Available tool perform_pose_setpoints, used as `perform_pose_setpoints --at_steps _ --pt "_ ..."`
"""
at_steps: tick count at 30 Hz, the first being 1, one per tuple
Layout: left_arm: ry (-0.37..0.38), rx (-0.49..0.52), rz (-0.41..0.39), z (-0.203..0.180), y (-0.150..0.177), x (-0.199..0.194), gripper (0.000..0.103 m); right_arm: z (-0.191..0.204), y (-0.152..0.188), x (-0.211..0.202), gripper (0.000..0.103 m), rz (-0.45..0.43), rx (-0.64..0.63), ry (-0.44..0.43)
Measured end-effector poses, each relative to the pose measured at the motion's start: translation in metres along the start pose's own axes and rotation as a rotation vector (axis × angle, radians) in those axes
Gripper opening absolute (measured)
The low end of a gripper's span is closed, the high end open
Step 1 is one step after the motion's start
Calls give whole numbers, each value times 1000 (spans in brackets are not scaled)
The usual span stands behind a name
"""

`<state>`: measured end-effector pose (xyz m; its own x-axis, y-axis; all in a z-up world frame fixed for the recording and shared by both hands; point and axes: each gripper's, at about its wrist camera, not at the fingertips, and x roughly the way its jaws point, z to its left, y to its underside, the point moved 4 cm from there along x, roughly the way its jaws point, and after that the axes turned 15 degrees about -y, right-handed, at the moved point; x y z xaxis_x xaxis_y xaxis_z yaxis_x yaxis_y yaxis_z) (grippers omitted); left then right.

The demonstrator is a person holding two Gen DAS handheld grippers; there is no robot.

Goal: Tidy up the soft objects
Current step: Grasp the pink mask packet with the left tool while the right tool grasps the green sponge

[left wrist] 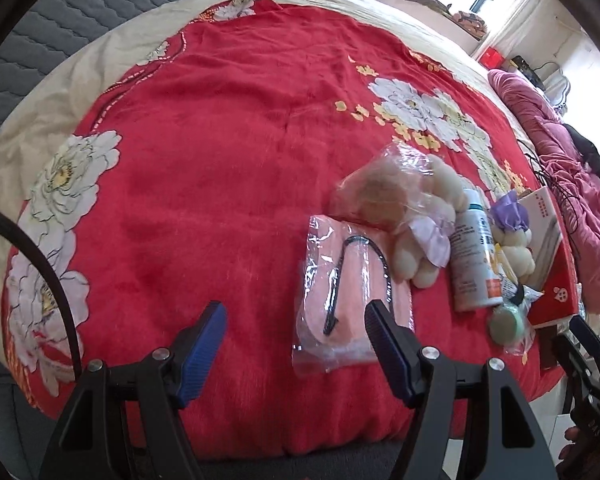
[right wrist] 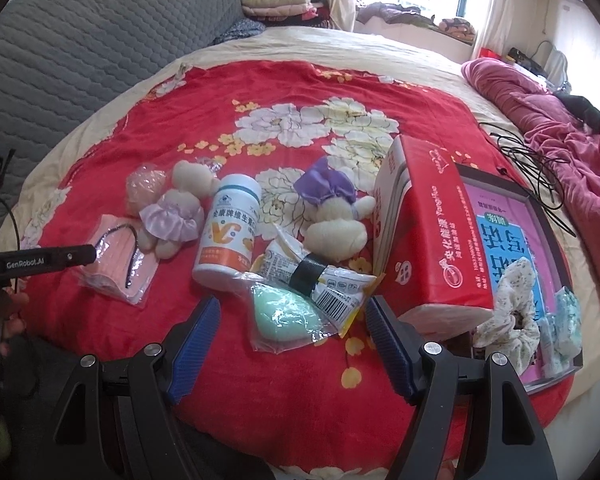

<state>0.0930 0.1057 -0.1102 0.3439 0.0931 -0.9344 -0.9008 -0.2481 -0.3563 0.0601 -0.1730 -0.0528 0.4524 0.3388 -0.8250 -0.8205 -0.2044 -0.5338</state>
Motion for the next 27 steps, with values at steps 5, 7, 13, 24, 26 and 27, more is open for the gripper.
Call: perform_pose_setpoints --at_steps 5,7,13,24,26,27 --pt "9 8 7 -6 -3 9 71 -2 4 13 76 27 -1 5" --pt "14 18 9 -11 -4 11 71 -3 5 19 76 36 -3 5" --pt "12 40 18 -18 -2 19 71 -3 11 43 76 90 -23 17" --pt "32 64 11 -22 -2 26 71 -4 20 80 65 143 -101 114" --pt "38 68 7 -23 -2 26 68 -4 21 80 59 136 -112 120" --pt "37 69 7 -24 -2 26 65 -5 21 80 57 131 -104 111"
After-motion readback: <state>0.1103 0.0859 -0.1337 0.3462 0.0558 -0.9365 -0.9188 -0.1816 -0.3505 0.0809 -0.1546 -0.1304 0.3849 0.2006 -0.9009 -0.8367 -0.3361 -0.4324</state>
